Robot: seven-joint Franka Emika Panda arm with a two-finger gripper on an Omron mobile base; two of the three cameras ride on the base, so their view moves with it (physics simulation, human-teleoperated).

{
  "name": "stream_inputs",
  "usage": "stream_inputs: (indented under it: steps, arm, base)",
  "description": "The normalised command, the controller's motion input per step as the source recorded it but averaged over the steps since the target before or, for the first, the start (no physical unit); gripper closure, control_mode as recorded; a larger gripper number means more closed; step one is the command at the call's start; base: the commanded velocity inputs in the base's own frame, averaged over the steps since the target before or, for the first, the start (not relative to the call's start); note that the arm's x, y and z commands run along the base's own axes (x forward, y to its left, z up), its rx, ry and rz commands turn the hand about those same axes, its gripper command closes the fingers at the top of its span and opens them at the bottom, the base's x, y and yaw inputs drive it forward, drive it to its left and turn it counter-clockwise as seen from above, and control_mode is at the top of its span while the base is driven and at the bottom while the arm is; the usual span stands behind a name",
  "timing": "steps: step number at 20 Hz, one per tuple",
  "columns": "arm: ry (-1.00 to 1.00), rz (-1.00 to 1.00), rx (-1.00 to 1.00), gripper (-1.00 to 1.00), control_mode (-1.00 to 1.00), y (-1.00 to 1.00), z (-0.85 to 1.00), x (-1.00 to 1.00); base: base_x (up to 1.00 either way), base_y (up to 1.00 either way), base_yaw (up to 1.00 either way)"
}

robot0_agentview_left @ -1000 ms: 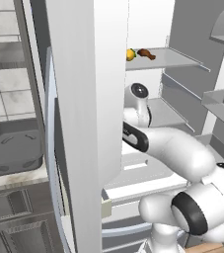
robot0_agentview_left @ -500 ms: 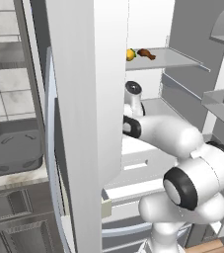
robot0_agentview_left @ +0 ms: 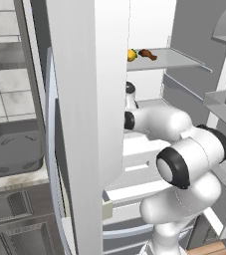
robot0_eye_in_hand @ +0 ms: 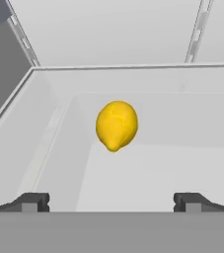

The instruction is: Place one lemon and one chicken drumstick in each tupperware on the nearby counter, to pack two identical lunches.

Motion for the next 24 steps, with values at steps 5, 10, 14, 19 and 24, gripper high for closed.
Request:
stream_inputs:
  steps: [5, 10, 14, 19, 24]
  arm:
    - [0.02, 0.00, 0.00, -1.00, -1.00, 0.10, -0.15, 0.39]
    - [0.03, 0.00, 0.00, -1.00, -1.00, 0.09, -0.17, 0.37]
    - [0.04, 0.00, 0.00, -1.00, -1.00, 0.04, -0.15, 0.37]
    - [0.03, 0.00, 0.00, -1.00, -1.00, 0.06, -0.13, 0.39]
    - [0.05, 0.00, 0.00, -1.00, -1.00, 0.13, -0.25, 0.16]
  base:
    - [0.00, 0.00, 0.00]
    - [0.00, 0.00, 0.00]
    - [0.00, 0.00, 0.00]
    - [0.00, 0.00, 0.00]
    - [0.00, 0.00, 0.00]
